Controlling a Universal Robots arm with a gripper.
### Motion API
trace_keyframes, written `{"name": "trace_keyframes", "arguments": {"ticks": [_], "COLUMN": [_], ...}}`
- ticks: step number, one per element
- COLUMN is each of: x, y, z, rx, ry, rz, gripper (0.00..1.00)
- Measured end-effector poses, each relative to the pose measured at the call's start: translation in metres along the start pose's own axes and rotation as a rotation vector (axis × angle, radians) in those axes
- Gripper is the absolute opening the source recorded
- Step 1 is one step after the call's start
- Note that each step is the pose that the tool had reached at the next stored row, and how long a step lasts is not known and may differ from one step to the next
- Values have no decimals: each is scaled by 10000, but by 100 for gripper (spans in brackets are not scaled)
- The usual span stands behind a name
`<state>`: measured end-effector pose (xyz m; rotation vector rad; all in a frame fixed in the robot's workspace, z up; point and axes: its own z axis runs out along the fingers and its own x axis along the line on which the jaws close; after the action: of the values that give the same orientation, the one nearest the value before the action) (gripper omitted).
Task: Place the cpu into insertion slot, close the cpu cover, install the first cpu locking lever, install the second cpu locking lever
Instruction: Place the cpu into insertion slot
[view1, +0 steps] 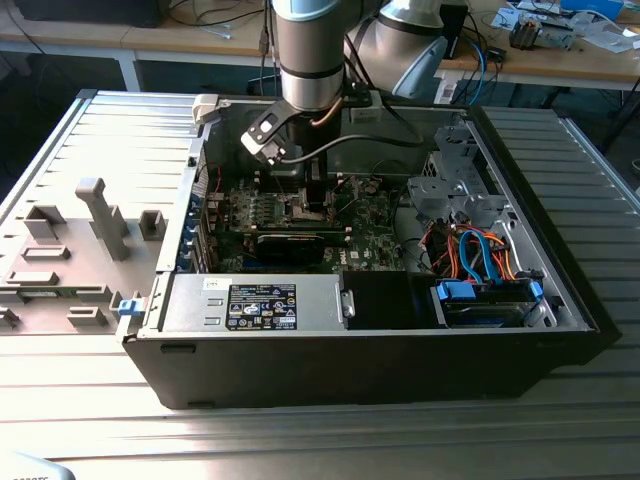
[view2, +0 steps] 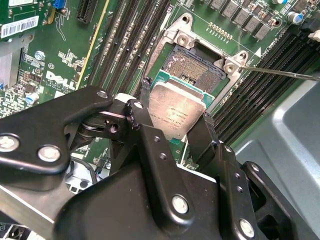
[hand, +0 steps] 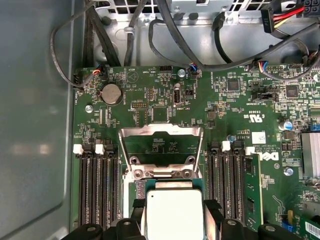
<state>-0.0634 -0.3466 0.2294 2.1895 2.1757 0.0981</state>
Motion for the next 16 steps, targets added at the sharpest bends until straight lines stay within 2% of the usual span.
{"name": "trace_keyframes", "arguments": {"ticks": [4,6,10,16], "x": [6,6,-1,-2], "y": [-7,-36,-53,-83], "z": [16,27,92,146], "rx": [-1,-1,0,0], "ry": [-1,3,8,10], "rz": [-1,-31,-87,-120], "gripper": [55,55,55,55]}}
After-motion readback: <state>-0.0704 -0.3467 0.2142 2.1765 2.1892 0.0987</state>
